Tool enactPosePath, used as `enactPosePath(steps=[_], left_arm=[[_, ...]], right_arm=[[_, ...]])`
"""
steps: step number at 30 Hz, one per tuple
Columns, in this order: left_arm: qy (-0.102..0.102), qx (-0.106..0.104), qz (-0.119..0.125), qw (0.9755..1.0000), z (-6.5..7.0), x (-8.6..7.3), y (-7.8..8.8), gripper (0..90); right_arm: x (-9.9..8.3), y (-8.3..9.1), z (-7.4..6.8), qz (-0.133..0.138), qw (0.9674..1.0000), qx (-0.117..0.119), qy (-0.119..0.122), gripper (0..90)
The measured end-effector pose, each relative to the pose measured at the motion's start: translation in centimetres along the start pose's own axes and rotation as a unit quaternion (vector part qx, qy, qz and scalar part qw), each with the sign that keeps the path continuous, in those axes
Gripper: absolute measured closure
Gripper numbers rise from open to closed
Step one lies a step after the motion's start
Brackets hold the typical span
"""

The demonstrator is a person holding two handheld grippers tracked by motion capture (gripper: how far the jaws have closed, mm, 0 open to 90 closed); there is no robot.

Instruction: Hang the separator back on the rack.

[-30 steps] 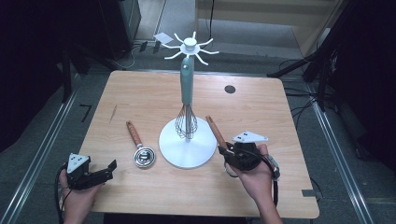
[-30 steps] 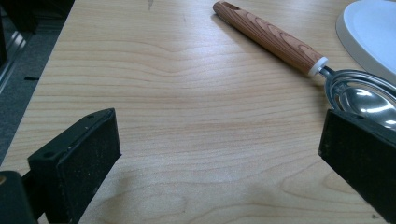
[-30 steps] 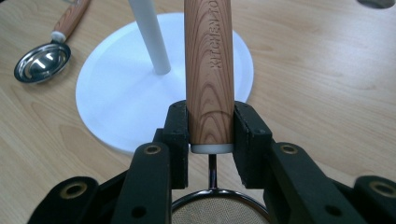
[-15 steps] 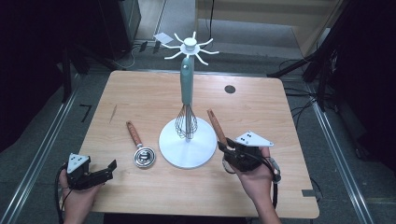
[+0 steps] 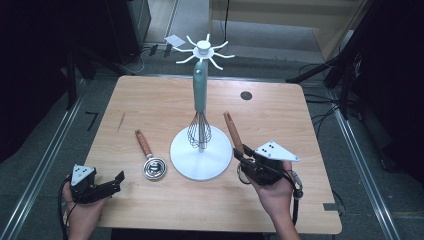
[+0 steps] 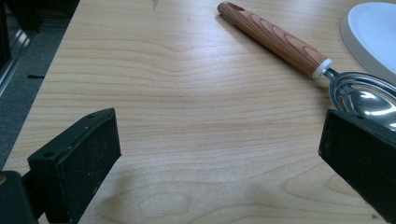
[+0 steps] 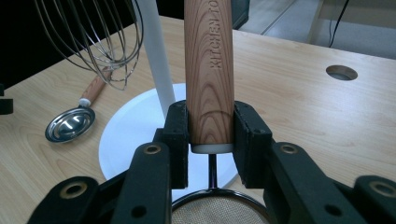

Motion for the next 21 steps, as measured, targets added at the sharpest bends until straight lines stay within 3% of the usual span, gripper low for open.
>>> enactPosePath(steps=[9,21], left_arm=[[0.000,0.003,-0.001,1.0000,0.0,0.0,0.0,0.0],[-0.006,0.002,-0.001,1.0000,0.2,0.0,0.0,0.0]], right_arm=[[1.0,0.8,-0.3,0.046,0.9989,0.002,-0.010,70.7],[2.5,1.4,-1.2,0.082,0.9965,0.016,-0.008,70.7]])
Point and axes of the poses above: each handheld gripper's, and its own axes: y roughly backward along the jaws, x roughly out of its top, z roughly to its right, the point moved 6 cm from there along -y, roughly forward along the jaws, and after that the axes turned 2 degrees about -z, right-handed, at the moved point
